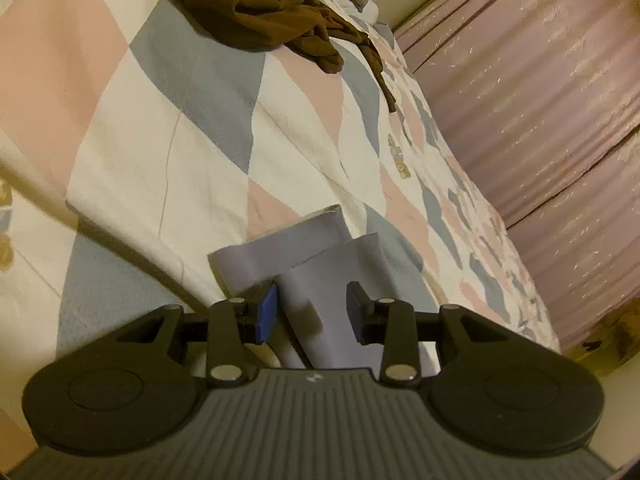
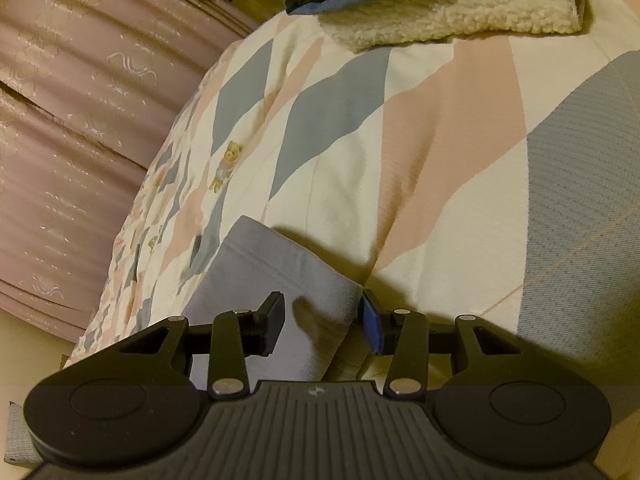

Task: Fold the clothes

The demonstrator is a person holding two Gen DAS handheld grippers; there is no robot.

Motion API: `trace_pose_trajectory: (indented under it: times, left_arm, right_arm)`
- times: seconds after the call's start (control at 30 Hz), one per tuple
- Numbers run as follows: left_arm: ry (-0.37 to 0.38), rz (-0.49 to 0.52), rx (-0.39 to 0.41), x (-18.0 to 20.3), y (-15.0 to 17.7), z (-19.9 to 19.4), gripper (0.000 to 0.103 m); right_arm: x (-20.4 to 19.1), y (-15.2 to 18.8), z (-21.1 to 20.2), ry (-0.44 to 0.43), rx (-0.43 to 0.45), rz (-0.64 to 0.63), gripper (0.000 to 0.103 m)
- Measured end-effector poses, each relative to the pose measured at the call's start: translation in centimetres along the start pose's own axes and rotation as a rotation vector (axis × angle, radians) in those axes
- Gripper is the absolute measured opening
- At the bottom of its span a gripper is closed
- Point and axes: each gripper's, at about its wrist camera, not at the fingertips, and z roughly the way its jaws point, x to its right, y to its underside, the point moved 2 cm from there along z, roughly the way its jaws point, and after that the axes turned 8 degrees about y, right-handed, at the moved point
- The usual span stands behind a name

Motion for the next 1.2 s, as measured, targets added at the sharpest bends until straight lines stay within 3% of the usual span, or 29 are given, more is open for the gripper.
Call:
trace_pose_trajectory:
  times: [0.13,0.2,0.23,0.33,0.47,0.57,0.67,0.77,1.07,1.2]
  left_arm:
    - [-0.002,-0.017,-0.011,-0.7,0.4,0.8,0.031]
    - [0.004,-0.023,-0.006,-1.0,0.6,0.9,0.026]
    - [0.012,-0.015,-0.012,-0.9,0.7,1.1,0.000]
    - [0.050,0.101,0.016,1.5,-0.2,1.1,0.000]
    - [0.126,0.276,0.158,6.2,-2.5,-1.8,0.000]
    - [0.149,0.376,0.253,7.4,-3.6,-4.4,0.000]
    - [0.072,0.390,0.227,5.1,-2.8,-4.1,0.000]
    - [-0.034,0.338,0.130,1.5,-1.1,-1.9,0.000]
    - [-0.063,0.400,0.166,2.0,-2.0,-2.6,0.000]
    - [-0.092,0.405,0.157,1.7,-1.3,-2.8,0.000]
  right_arm:
    - [-0.1,0.0,0.0,0.009,0.005,-0.005,0.044]
    - [-0.2,0.0,-0.1,0.016,0.008,-0.012,0.034]
    - [-0.4,-0.1,-0.1,0.029,0.012,-0.028,0.018]
    - [-1.7,-0.4,-0.8,0.040,0.044,-0.080,0.011]
    - [-4.1,-1.0,-3.5,-0.039,0.091,-0.141,0.010]
    - [-4.0,-0.9,-4.7,-0.092,0.080,-0.127,0.010]
    - [-2.1,-0.2,-3.6,-0.041,0.037,-0.091,0.010]
    - [0.4,0.6,-1.6,0.012,-0.031,-0.015,0.010]
    - [-0.9,0.2,-4.4,-0.059,0.019,-0.056,0.010]
    - [0.7,0.6,-1.5,0.030,-0.039,-0.047,0.010]
